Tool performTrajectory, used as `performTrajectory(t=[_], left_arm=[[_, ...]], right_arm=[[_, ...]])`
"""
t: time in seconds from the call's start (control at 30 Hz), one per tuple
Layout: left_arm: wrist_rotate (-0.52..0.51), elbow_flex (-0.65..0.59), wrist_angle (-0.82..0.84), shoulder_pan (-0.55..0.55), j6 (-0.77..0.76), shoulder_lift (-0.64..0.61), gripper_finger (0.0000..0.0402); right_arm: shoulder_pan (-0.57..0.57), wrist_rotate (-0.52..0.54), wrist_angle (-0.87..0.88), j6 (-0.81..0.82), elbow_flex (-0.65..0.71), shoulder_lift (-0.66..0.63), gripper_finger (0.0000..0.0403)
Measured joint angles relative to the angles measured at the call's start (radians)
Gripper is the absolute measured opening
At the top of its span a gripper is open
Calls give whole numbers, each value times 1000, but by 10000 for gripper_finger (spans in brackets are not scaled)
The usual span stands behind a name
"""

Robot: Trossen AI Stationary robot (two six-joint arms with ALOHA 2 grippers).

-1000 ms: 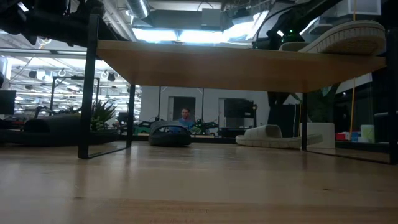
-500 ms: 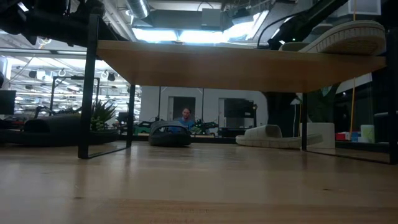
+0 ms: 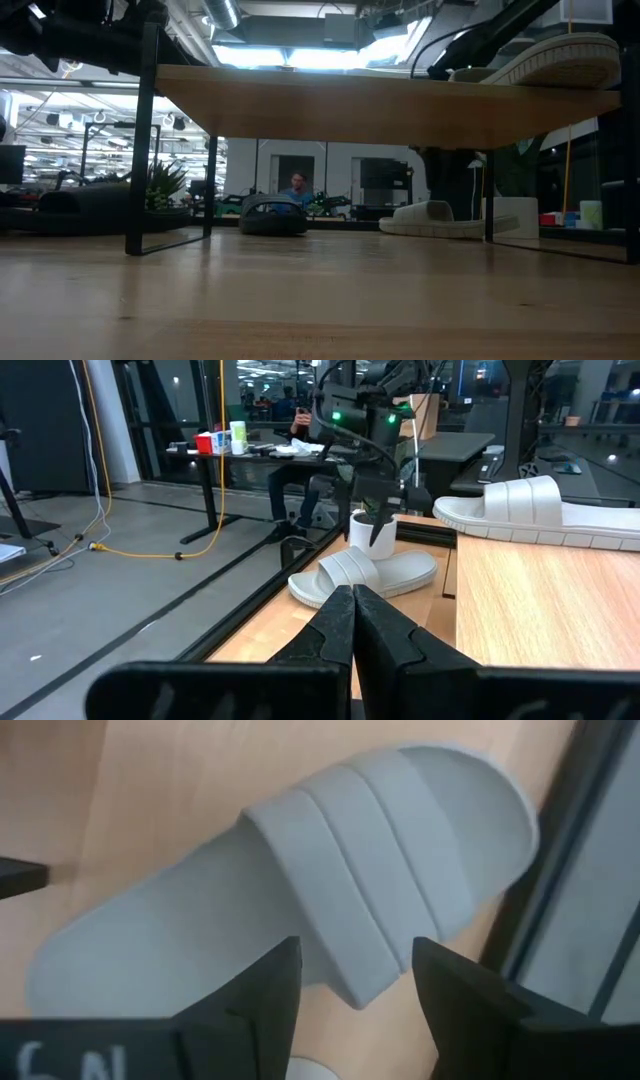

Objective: Pick and place slides into the shelf
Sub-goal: Put the top gray slide on the shelf

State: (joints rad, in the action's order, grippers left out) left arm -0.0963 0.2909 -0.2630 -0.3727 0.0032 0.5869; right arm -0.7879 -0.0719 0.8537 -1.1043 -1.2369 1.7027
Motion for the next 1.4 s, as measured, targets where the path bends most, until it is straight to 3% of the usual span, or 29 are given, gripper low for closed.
performTrajectory(t=[0.5,1.1,1.4], left_arm=[[0,0,0,0,0,0,0],[0,0,0,0,9,0,0],[0,0,0,0,8,0,0]], right_arm=[[6,0,-16,-5,0,40,168],[7,0,12,1,0,40,166],[7,1,-85,56,71,39,166]])
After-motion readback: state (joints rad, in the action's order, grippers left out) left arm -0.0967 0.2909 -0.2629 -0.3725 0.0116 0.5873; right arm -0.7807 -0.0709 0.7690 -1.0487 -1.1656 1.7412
